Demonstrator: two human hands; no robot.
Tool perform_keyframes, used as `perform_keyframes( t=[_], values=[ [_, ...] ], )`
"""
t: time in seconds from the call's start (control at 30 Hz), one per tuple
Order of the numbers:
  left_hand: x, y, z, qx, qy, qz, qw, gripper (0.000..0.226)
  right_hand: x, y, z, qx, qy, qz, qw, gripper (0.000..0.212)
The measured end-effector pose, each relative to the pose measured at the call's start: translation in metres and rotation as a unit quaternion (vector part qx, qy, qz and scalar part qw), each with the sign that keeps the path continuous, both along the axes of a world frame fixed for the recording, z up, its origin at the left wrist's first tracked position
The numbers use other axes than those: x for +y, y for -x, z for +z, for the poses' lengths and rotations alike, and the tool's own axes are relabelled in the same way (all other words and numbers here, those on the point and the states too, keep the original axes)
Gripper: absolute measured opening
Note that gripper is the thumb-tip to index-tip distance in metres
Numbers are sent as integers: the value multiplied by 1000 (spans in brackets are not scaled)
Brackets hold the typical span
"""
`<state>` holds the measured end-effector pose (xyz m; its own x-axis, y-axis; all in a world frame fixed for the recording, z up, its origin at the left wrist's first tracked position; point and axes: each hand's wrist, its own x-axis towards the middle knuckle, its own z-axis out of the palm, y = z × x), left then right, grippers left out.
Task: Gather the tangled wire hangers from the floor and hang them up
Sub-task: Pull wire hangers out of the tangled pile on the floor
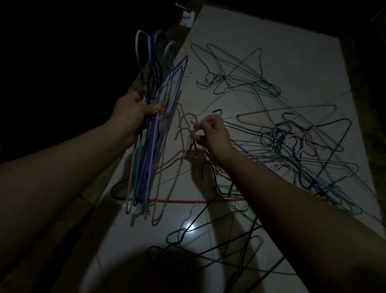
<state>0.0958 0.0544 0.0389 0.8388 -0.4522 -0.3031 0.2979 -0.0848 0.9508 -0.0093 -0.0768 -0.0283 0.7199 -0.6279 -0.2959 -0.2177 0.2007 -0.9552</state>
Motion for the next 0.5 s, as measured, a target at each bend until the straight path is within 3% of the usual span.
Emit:
perform_keyframes(
  t=[0.1, 0.37, 0.5],
  values=[
    [2, -1, 0, 3, 0, 3, 1000, 37, 0, -3, -7, -14, 11, -45, 999, 12],
    [9, -10, -2, -5, 7, 13, 1000, 44, -4, -4, -15, 39, 90, -86, 991, 21],
    [7, -11, 1, -8, 7, 11, 1000, 37, -12, -5, -16, 47, 49, -147, 987, 20]
  ],
)
